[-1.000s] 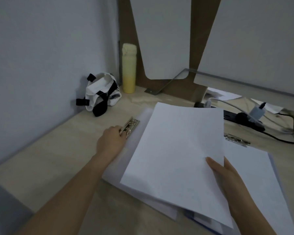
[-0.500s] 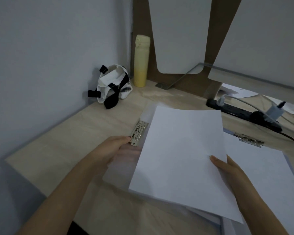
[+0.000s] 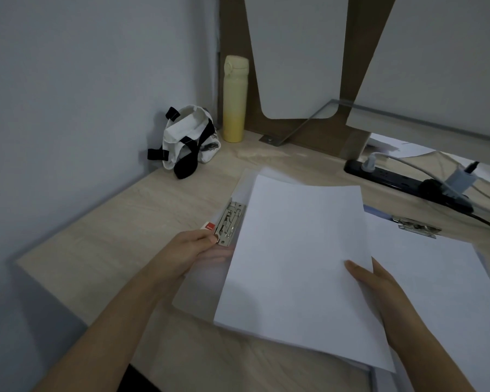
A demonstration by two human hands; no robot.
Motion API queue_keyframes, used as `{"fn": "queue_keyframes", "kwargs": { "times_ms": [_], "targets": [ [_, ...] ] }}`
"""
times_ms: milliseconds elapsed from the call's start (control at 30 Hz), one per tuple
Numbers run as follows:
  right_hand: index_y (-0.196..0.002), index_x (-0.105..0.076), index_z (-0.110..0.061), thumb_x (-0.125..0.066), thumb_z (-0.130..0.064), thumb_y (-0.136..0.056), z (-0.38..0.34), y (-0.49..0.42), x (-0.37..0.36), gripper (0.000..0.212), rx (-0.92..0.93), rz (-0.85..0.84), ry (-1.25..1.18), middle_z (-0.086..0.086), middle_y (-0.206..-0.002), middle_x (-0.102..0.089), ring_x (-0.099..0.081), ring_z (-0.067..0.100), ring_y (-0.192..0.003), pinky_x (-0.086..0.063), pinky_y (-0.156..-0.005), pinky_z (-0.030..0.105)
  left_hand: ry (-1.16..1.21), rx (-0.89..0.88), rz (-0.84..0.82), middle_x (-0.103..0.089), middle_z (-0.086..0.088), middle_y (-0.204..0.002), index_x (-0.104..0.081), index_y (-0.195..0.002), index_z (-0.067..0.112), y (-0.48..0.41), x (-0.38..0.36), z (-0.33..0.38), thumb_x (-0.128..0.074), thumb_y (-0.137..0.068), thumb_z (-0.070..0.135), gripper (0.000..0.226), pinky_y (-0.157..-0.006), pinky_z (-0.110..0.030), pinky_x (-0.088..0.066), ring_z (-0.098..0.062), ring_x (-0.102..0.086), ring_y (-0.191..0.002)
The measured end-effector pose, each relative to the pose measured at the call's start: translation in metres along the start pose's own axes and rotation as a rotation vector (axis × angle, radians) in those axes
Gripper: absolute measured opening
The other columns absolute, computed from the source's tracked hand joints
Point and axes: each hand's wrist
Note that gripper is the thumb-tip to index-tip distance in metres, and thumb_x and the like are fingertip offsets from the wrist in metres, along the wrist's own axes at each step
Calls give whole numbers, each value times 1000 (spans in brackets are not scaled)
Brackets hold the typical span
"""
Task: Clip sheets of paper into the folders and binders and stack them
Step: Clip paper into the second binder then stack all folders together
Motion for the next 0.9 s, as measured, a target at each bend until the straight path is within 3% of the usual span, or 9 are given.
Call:
{"fn": "queue_keyframes", "kwargs": {
  "times_ms": [100,267,367,467,533,633,700,800,900],
  "targets": [
    [-124,-56,-15,-55,-17,-88,0,0,0,36,0,3,10,14,-114,-67,-64,35,-100,-51,-85,43,15,0,16,-68,-27,-109,-61,-106,-11,1,1,1,-50,-92,9,26,-79,-31,-50,-26,-65,-92],
    [-124,-57,-15,-54,-17,-88,-2,2,1,36,4,5,26,11,-112,-68,-65,31,-97,-51,-76,38,127,70,-116,-69,-18,-113,-59,-119,-2,4,2,6,-46,-94,12,31,-83,-23,-56,-21,-68,-103],
    [-123,-57,-16,-55,-17,-88,-2,3,2,35,-6,-3,17,10,-111,-69,-65,30,-97,-51,-75,38,102,119,-157,-70,-11,-114,-58,-122,13,1,3,11,-49,-90,34,40,-91,-30,-53,-21,-66,-108],
    [-121,-57,-18,-53,-14,-89,-4,3,3,32,-7,-18,7,6,-109,-69,-65,27,-98,-50,-74,35,-70,146,-144,-65,2,-119,-57,-124,22,-8,0,19,-50,-74,66,67,-111,-37,-28,-14,-55,-117],
    [-118,-58,-20,-53,-14,-89,-4,3,3,30,-10,-12,7,4,-104,-71,-66,25,-94,-50,-72,33,-179,128,-87,-66,6,-112,-61,-114,24,-15,-7,29,-43,-76,70,62,-102,-28,-35,-10,-57,-110],
    [-109,-62,-24,-54,-15,-88,-4,2,5,25,-18,-8,26,0,-95,-76,-71,21,-85,-50,-71,34,-238,48,101,-62,6,-98,-56,-109,21,-30,-14,44,-41,-73,76,67,-69,-26,-53,-12,-61,-87],
    [-107,-64,-25,-55,-15,-87,-3,3,6,24,-28,-7,36,0,-94,-76,-72,22,-83,-51,-70,36,-329,1,154,-60,6,-102,-53,-114,20,-40,-18,49,-36,-74,79,73,-65,-29,-47,-12,-59,-86],
    [-113,-62,-23,-56,-16,-87,-4,3,7,27,-46,-2,54,5,-103,-73,-69,29,-92,-52,-73,38,-413,-71,259,-54,1,-85,-50,-93,16,-52,-26,51,-38,-87,61,47,-63,-27,-38,-15,-51,-73],
    [-119,-60,-20,-56,-17,-87,-4,2,7,32,-58,1,59,7,-109,-71,-67,31,-97,-51,-78,40,-547,-114,281,-54,1,-83,-57,-92,15,-64,-28,48,-47,-92,38,26,-70,-29,-39,-17,-52,-80]
  ]
}}
Point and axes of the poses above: each hand's wrist, its own y-axis away from the middle knuckle, its own x-axis out of the back of the hand, z = x × y
